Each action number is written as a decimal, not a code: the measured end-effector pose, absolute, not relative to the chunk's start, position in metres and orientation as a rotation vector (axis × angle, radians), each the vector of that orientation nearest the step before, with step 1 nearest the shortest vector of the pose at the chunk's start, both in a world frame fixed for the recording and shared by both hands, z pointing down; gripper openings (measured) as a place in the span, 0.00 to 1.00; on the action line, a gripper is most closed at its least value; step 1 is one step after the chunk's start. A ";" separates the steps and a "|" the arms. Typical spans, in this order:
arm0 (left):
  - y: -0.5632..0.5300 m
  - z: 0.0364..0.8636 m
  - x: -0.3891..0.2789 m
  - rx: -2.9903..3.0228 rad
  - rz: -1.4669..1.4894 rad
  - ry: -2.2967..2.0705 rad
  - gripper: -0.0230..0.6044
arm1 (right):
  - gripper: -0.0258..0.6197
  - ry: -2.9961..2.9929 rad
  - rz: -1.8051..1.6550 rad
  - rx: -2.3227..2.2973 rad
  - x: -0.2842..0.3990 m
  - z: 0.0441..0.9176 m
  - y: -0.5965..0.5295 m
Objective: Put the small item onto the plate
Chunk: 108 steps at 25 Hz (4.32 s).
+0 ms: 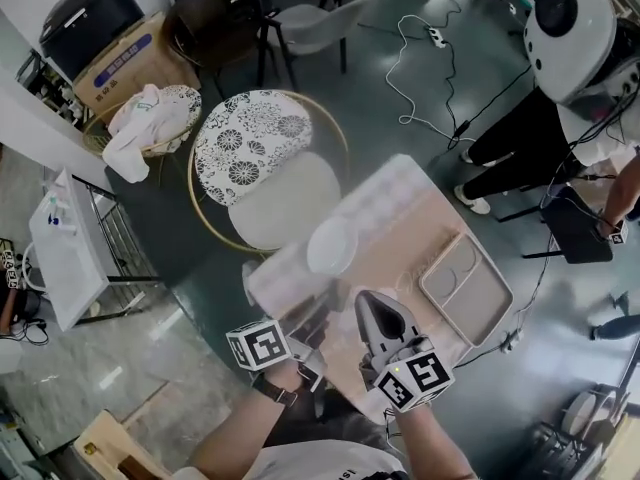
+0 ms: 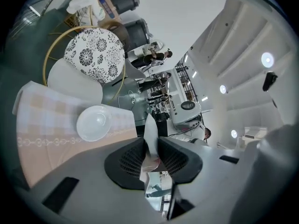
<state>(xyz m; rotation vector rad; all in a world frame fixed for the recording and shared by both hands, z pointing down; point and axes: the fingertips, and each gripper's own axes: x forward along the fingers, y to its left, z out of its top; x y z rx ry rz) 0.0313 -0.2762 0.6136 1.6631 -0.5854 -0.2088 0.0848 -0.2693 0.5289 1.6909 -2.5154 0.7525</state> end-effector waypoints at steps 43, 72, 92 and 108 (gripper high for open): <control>-0.339 0.795 0.055 1.312 -0.154 -0.721 0.33 | 0.06 -2.445 0.930 1.634 0.098 0.644 -0.308; -0.277 0.617 0.055 1.809 0.055 -0.710 0.04 | 0.06 -2.499 0.872 1.627 0.097 0.547 -0.267; -0.149 0.401 0.029 2.434 -0.049 -0.905 0.04 | 0.06 -2.688 0.557 1.527 0.074 0.414 -0.161; -0.104 0.375 0.019 2.464 -0.116 -0.993 0.04 | 0.06 -2.761 0.390 1.440 0.054 0.378 -0.115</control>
